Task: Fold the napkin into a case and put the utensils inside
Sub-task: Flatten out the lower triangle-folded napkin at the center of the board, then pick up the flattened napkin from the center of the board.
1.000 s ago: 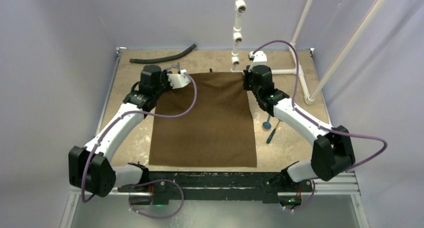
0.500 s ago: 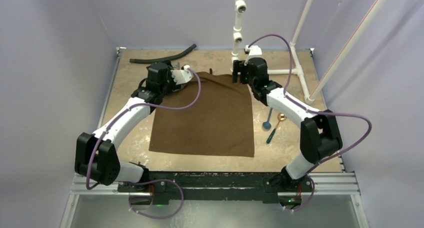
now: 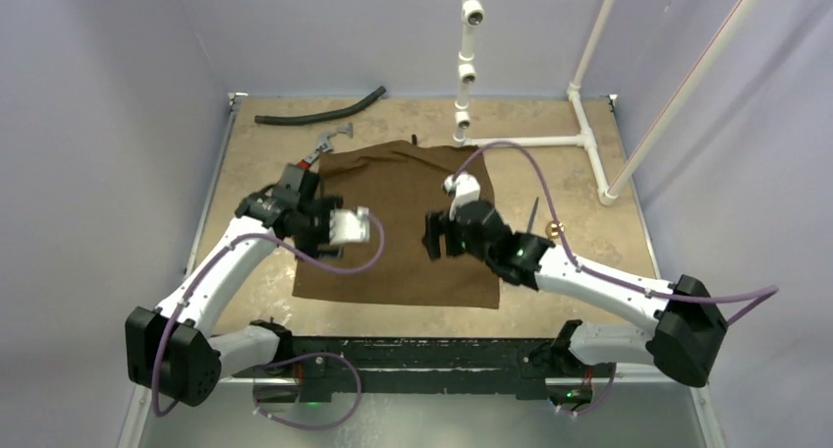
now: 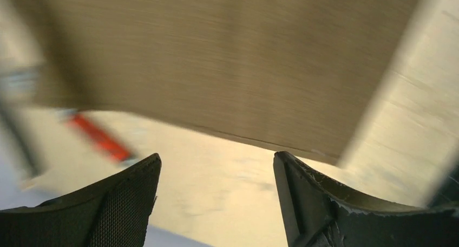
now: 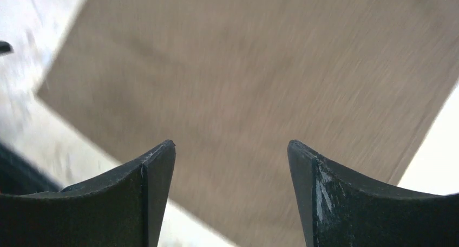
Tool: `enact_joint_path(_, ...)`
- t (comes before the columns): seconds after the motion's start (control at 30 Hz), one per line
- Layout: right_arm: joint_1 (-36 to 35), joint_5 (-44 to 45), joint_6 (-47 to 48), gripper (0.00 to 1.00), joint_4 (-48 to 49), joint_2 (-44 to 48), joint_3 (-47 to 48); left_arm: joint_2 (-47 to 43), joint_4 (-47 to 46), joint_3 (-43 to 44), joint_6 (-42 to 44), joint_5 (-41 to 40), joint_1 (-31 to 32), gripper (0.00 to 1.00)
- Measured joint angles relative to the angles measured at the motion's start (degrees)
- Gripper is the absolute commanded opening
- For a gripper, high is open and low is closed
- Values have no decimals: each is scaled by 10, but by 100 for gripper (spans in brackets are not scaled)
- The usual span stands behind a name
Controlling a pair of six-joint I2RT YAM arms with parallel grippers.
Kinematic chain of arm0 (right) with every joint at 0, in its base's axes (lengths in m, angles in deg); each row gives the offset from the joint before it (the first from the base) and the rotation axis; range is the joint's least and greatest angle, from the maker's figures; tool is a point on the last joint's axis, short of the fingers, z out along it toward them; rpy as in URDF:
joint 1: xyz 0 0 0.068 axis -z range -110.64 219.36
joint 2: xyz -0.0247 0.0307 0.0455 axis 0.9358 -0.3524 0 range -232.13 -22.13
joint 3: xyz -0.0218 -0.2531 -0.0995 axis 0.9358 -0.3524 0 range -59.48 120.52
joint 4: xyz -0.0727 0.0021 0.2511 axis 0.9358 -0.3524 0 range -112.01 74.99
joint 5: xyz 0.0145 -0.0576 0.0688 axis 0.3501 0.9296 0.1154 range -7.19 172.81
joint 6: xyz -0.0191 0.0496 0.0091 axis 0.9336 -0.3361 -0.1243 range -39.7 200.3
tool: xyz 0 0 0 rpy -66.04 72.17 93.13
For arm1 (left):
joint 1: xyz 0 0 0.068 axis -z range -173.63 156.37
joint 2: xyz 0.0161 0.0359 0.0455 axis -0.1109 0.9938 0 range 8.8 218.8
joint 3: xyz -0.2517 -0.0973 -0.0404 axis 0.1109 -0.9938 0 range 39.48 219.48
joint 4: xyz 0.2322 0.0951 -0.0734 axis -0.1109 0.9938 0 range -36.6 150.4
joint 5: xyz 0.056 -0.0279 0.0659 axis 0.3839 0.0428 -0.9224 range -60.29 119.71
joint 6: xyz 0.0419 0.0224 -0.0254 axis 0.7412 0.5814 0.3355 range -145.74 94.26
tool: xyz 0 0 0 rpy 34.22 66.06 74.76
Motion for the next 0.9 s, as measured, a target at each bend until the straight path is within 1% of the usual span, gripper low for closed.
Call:
enact_joint_path(0.07,-40,-8,-42,80,-34,13,-44,-9,67,-62,34,9,0,79)
enact_joint_path(0.13,-84,-16,-93,79,-66,24,-83,-20,113,-113,58,10,0,81)
enact_joint_path(0.2,-119,-26,-144,78,-94,36,-112,-38,140,-151,76,10,0,81)
enact_joint_path(0.27,-133,-29,-184,77,-117,53,-130,-55,149,-175,87,10,0,81)
enact_joint_path(0.4,-134,-23,-249,75,-148,91,-149,-65,134,-224,101,3,0,80)
enact_joint_path(0.57,-134,-12,-306,74,-169,82,-154,-53,92,-267,101,-10,-1,74)
enact_joint_path(0.73,-128,2,-342,72,-177,59,-168,-13,41,-275,100,-17,-14,72)
enact_joint_path(0.9,-120,22,-373,73,-183,47,-182,1,29,-269,99,-17,-36,72)
